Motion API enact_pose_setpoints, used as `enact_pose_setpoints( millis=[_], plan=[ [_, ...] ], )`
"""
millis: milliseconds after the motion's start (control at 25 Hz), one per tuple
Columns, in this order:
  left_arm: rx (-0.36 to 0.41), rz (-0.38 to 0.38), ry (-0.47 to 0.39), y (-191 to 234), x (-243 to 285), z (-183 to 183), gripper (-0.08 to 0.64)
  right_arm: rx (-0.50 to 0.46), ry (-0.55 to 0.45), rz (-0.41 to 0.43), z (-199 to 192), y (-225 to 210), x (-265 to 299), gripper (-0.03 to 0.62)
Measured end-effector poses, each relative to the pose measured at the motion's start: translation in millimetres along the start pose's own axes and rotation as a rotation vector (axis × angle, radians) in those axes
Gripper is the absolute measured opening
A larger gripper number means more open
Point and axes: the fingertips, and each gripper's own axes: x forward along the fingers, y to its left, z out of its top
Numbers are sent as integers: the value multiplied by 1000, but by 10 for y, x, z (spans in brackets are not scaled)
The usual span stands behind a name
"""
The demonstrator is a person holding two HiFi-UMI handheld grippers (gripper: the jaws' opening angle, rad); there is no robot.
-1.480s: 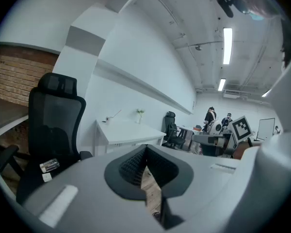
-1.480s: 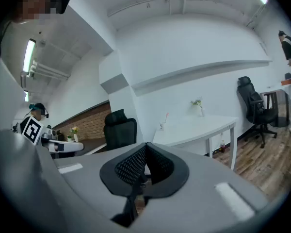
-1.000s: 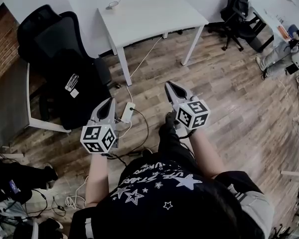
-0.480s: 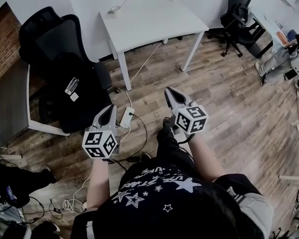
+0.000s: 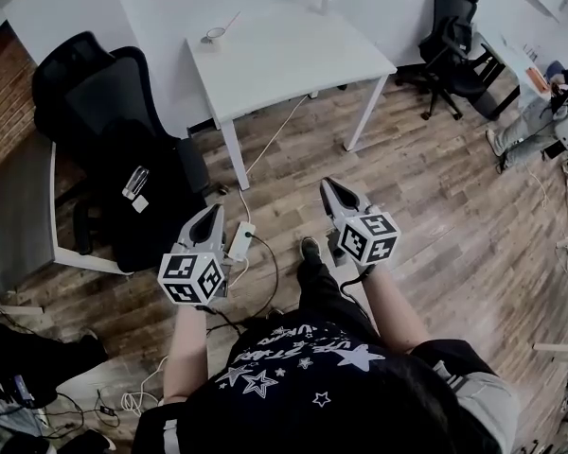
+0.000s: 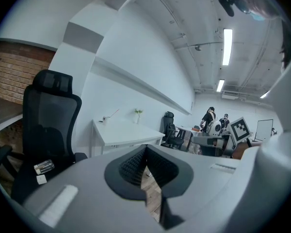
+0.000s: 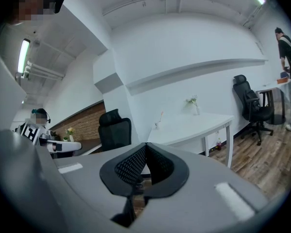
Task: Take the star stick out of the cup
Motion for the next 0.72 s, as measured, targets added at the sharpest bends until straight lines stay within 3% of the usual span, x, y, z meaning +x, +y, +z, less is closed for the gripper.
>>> enact_pose_setpoints(
  millis=[400,720],
  plan=[
    [-17,63,35,221,1068,122,3,49,30,42,246,-810,987,17],
    [-24,140,23,339,1973,468,3,79,48,123,661,-1460,1800,17]
  ],
)
